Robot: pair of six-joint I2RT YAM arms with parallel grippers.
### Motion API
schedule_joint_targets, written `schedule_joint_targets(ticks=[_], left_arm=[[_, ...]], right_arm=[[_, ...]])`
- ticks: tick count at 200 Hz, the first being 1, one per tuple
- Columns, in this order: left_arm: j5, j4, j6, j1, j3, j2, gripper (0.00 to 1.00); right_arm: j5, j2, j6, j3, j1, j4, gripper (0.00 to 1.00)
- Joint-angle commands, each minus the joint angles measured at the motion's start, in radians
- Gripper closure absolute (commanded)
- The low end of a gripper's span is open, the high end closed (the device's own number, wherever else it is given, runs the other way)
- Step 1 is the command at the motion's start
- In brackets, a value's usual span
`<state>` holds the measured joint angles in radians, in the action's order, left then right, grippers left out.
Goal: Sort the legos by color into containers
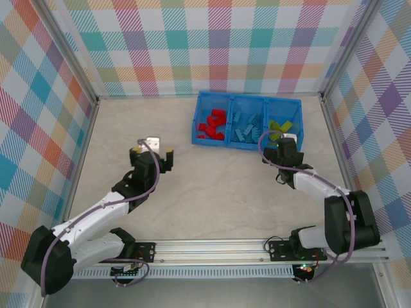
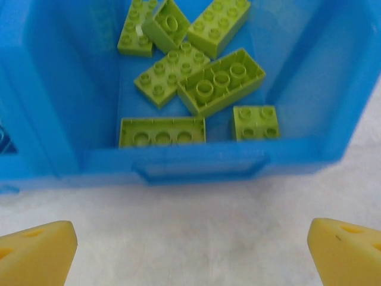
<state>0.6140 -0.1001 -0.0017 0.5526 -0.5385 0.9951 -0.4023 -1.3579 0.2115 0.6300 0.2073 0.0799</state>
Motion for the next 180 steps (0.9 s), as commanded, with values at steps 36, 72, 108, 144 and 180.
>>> schedule_joint_targets(ticks=[36, 72, 108, 144, 180], left_arm=[[-0.014, -0.219, 0.050, -0.157, 0.179, -0.009, 0.00], [-0.140, -0.383, -0.006, -0.269, 0.193, 0.186, 0.00], [-0.303, -0.444, -0.022, -0.367, 0.084, 0.394, 0.00], [-0.359, -0.484, 0.043, -0.383, 0.075, 0.420, 0.00], [-0.454, -0.764, 0.026, -0.463, 0.141, 0.571, 0.00]], right_arm=[[0.064, -0.122, -0.142, -0.042, -0.102, 0.319, 0.00], [0.140, -0.204, -0.201, -0.043, -0.125, 0.476, 0.00], [0.204, -0.210, -0.201, -0.024, -0.134, 0.436, 0.00], [0.305, -0.195, -0.210, -0.048, -0.159, 0.467, 0.00], [0.312, -0.182, -0.207, -0.085, -0.163, 0.519, 0.00]])
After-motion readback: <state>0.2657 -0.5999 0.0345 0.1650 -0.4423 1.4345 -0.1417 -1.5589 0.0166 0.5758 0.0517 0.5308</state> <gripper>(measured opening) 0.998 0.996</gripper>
